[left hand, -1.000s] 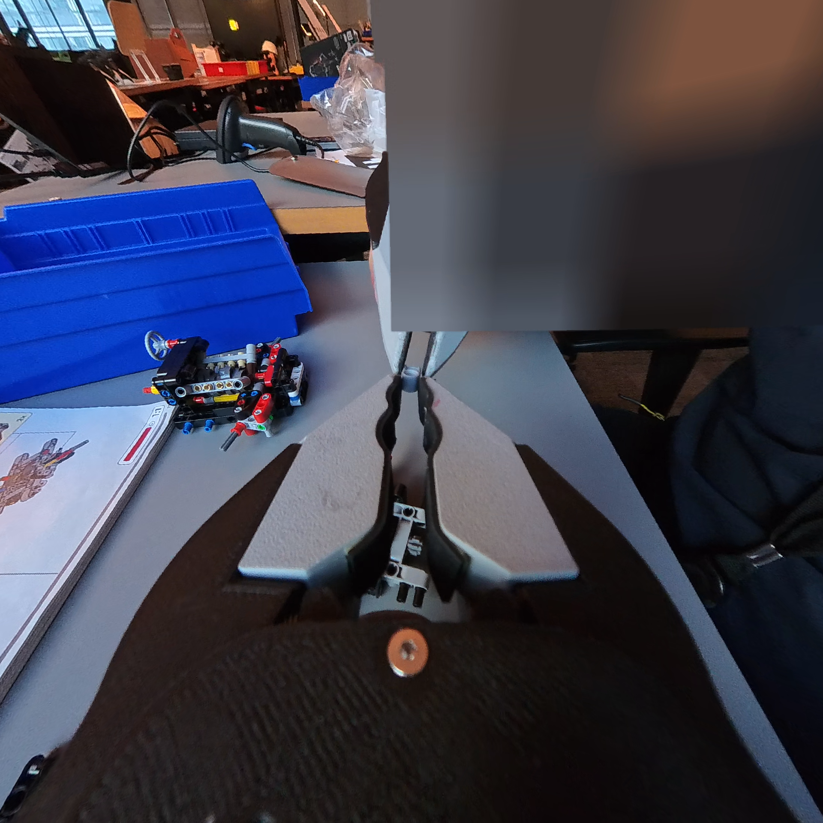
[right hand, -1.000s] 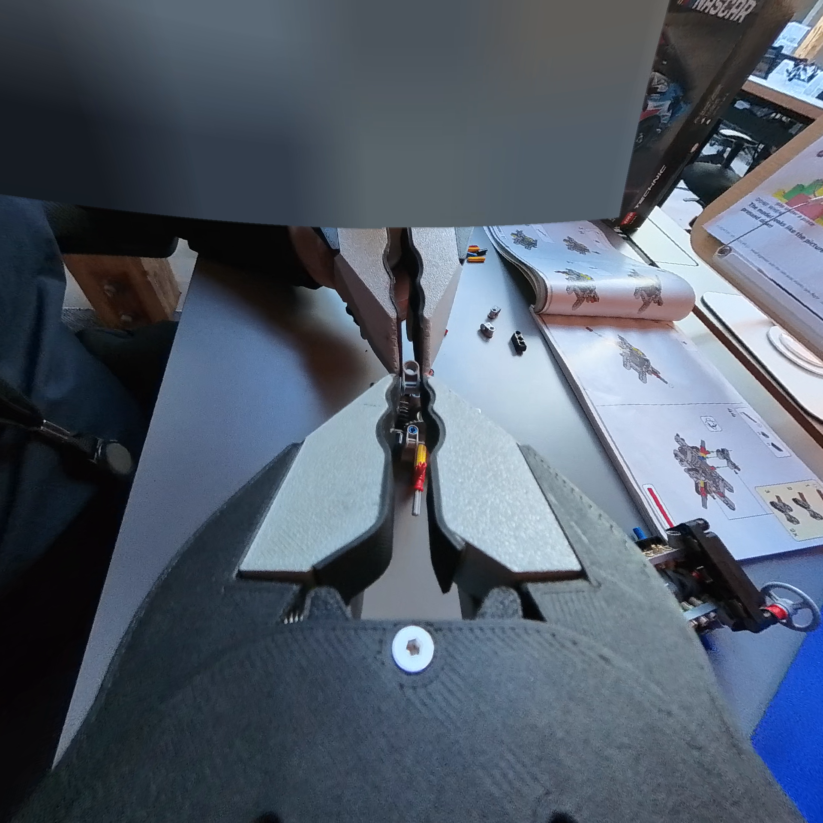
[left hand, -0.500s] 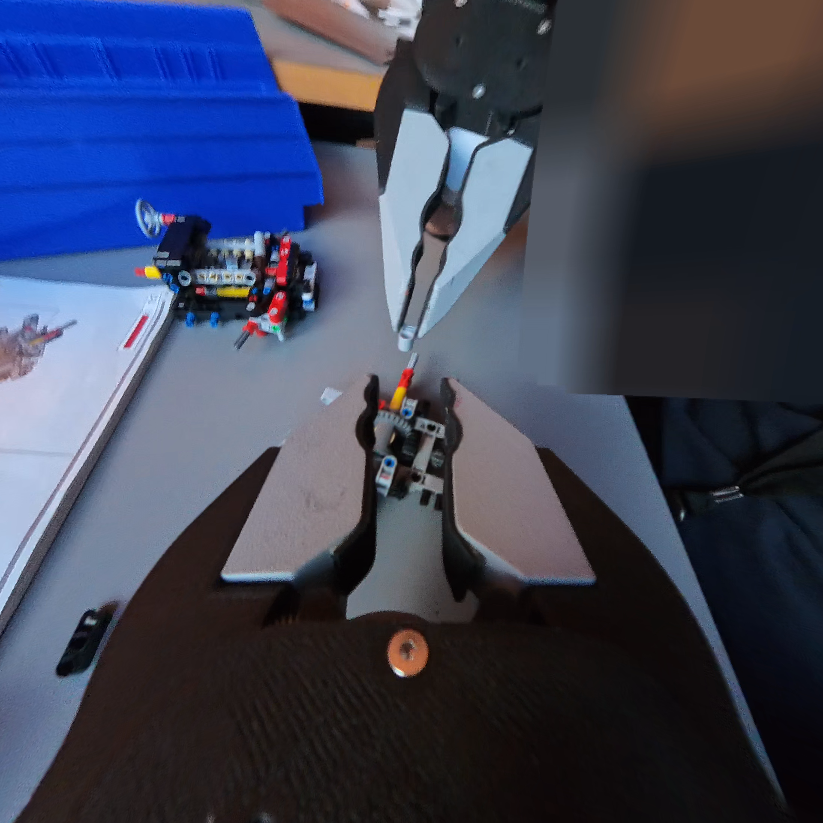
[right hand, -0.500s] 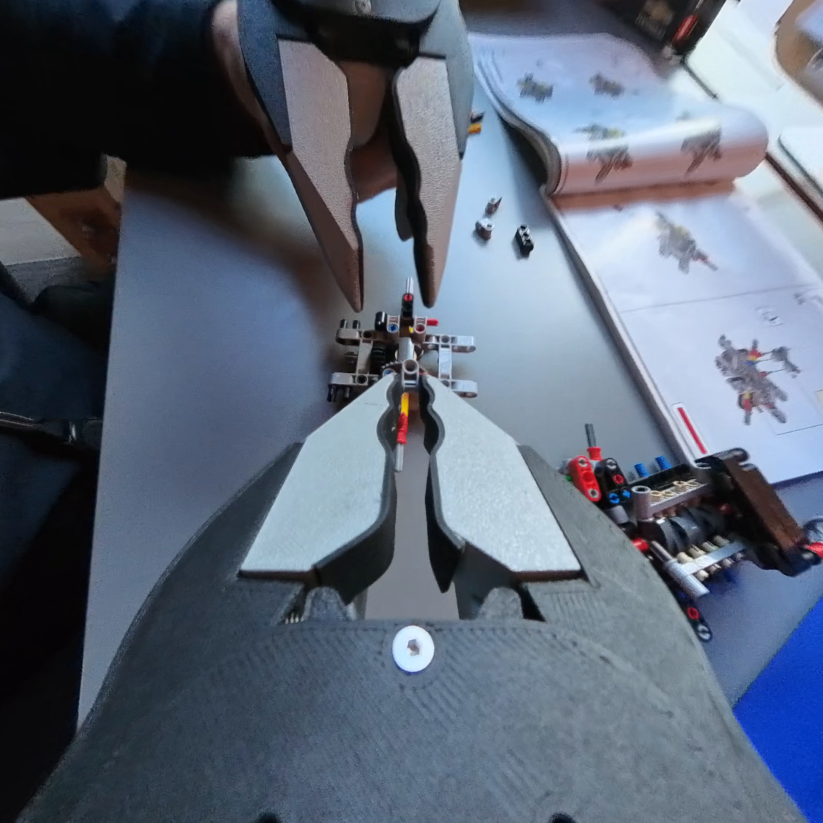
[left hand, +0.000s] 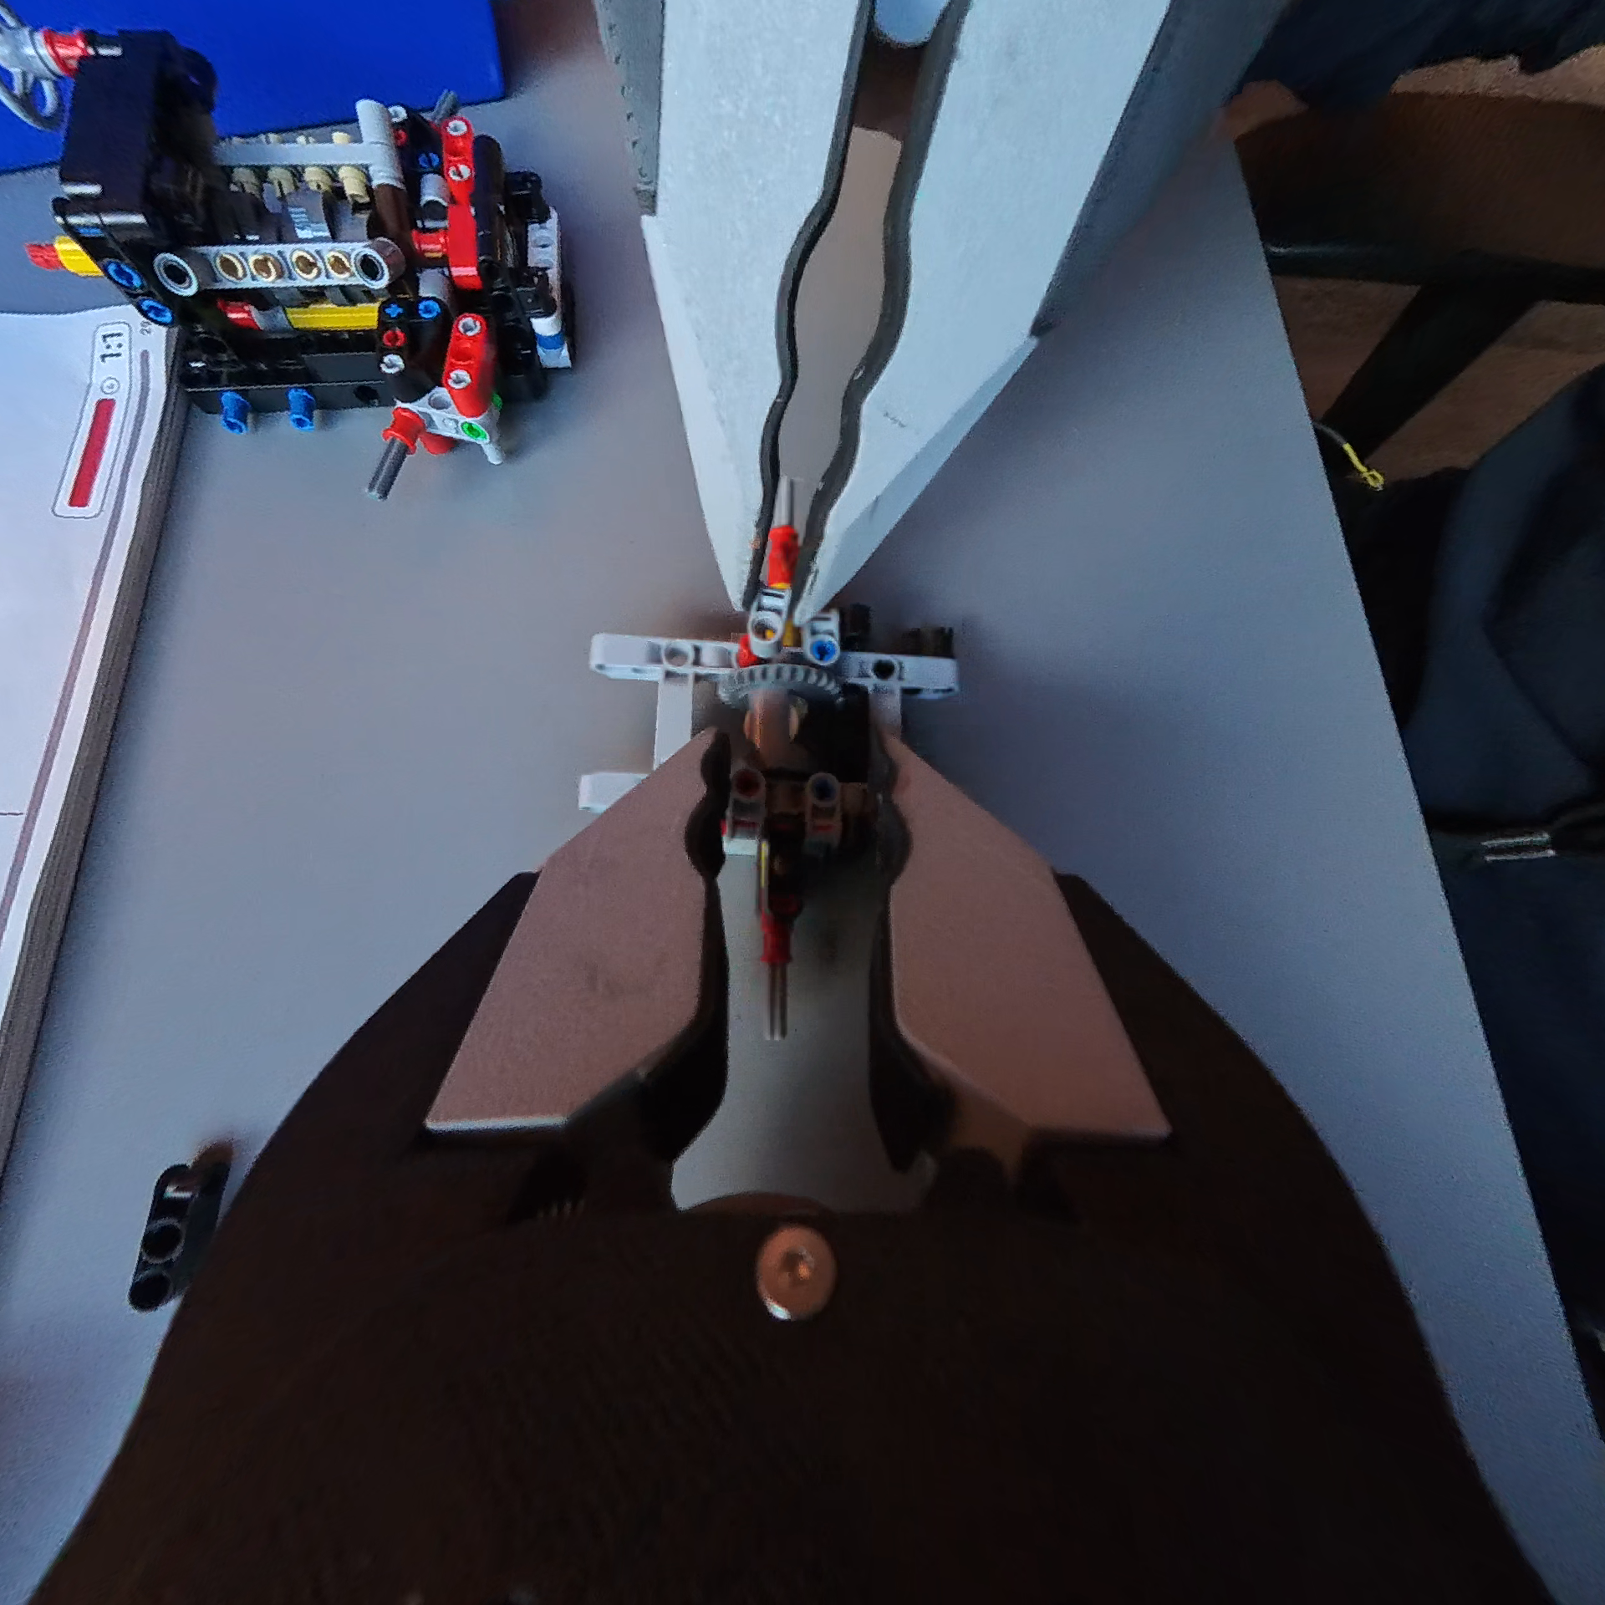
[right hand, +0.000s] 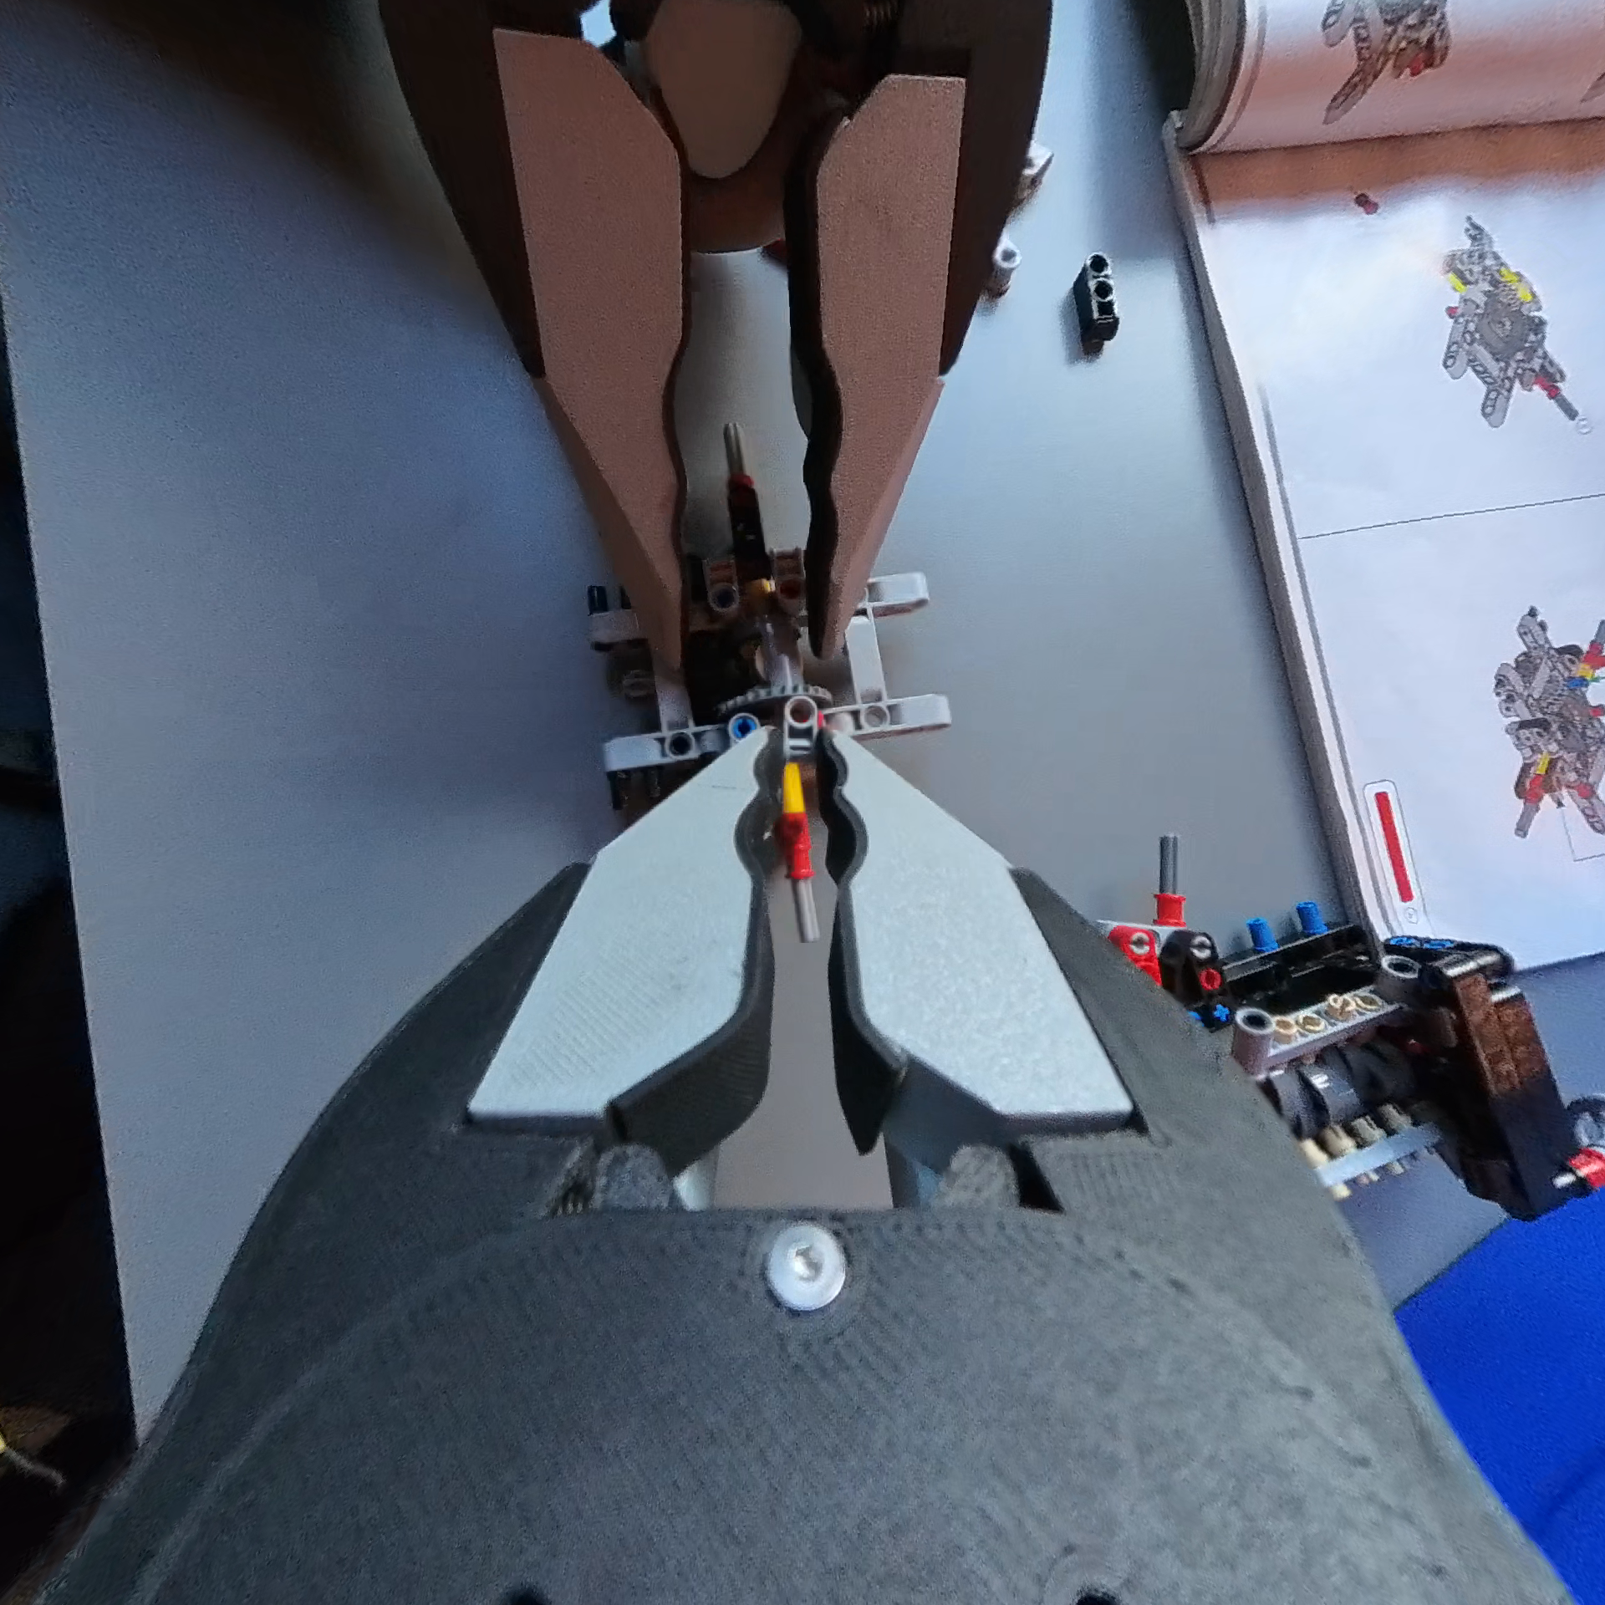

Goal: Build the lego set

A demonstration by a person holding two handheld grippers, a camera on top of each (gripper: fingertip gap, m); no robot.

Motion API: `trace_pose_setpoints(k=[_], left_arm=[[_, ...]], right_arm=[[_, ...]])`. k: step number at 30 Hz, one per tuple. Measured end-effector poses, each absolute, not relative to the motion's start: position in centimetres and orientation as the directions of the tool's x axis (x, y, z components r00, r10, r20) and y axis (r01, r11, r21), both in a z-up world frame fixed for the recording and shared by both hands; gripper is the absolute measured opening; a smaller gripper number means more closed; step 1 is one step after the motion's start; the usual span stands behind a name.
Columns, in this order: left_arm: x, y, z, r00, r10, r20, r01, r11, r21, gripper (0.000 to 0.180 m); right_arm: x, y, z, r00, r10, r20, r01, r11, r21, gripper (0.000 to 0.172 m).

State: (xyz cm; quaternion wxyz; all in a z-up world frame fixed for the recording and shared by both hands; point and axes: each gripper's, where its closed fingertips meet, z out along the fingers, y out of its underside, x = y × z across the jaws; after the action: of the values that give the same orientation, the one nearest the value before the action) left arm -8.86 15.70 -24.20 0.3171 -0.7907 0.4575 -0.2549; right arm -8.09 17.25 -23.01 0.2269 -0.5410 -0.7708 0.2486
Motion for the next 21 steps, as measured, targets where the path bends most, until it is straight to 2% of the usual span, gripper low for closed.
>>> trace_pose_setpoints(k=[9, 21], left_arm=[[-8.62, 15.5, -24.27, 0.414, -0.889, 0.196, -0.497, -0.401, -0.769, 0.026], [-8.53, 15.58, -24.31, 0.413, -0.896, 0.163, -0.508, -0.376, -0.775, 0.026]], right_arm=[[-8.3, 17.36, -23.04, -0.498, 0.853, 0.157, 0.701, 0.503, -0.506, 0.004], [-8.19, 17.5, -23.27, -0.604, 0.793, 0.077, 0.723, 0.586, -0.367, 0.004]])
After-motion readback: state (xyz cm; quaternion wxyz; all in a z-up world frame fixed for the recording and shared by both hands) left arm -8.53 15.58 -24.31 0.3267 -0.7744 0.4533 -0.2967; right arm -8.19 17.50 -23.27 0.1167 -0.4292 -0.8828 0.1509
